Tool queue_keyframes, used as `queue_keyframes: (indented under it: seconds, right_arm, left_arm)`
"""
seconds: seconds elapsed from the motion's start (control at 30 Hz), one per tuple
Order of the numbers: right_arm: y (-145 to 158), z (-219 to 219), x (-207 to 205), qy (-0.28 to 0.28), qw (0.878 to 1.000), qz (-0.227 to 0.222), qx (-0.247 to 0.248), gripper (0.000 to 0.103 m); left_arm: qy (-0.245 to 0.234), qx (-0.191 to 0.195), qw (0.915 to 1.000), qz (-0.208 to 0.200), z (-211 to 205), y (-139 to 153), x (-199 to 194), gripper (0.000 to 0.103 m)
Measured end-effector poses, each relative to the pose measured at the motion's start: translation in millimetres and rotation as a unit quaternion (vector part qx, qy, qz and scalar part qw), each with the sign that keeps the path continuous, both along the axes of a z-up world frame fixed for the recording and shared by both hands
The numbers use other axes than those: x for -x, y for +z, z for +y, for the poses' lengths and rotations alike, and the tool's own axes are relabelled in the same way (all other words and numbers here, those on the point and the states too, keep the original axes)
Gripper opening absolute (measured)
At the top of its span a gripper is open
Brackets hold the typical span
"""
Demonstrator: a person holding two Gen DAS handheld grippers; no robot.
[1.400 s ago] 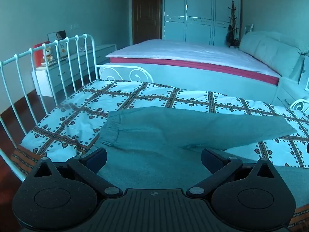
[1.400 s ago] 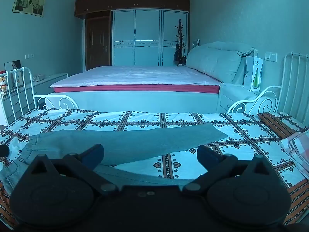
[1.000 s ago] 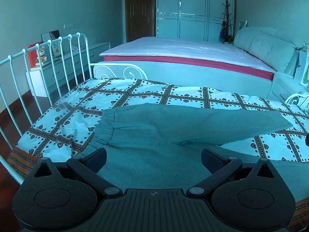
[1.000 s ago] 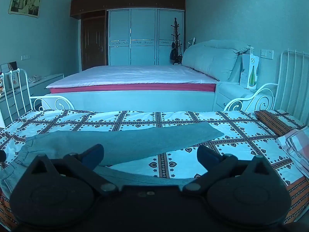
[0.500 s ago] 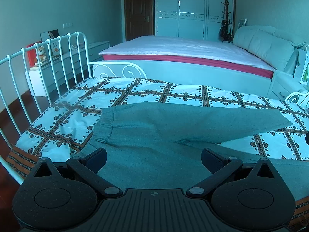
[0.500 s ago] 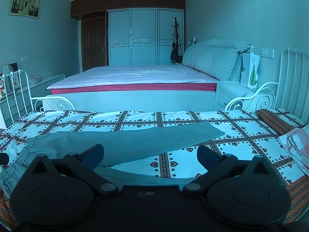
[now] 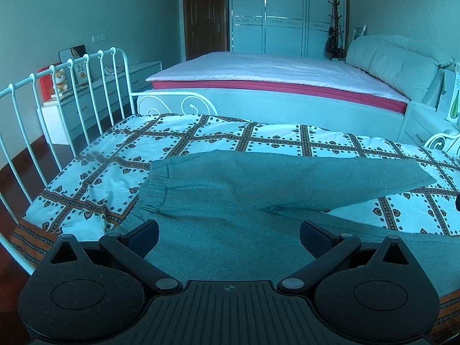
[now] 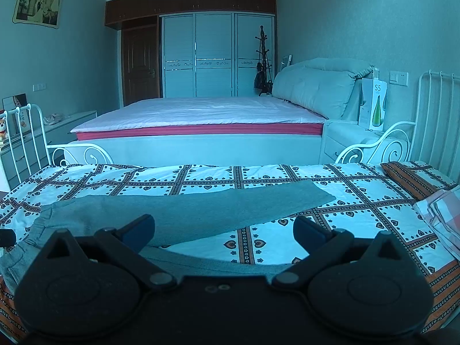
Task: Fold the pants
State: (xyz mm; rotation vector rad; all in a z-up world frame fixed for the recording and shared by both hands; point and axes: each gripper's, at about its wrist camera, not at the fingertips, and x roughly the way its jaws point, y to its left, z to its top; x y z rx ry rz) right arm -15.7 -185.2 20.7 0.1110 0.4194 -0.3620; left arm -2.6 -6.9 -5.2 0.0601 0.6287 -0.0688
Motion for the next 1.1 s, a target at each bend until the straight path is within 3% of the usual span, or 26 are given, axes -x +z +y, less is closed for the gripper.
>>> queue_keyframes:
  seconds: [1.1]
  right_arm:
    - [-1.1,0.3,-4.4,0.005,1.000,0.005,0.003,0.097]
  left_arm:
    - [-0.007,-0.007,0.9999,0.009,-2.5,-0.8,-5.4,0.103]
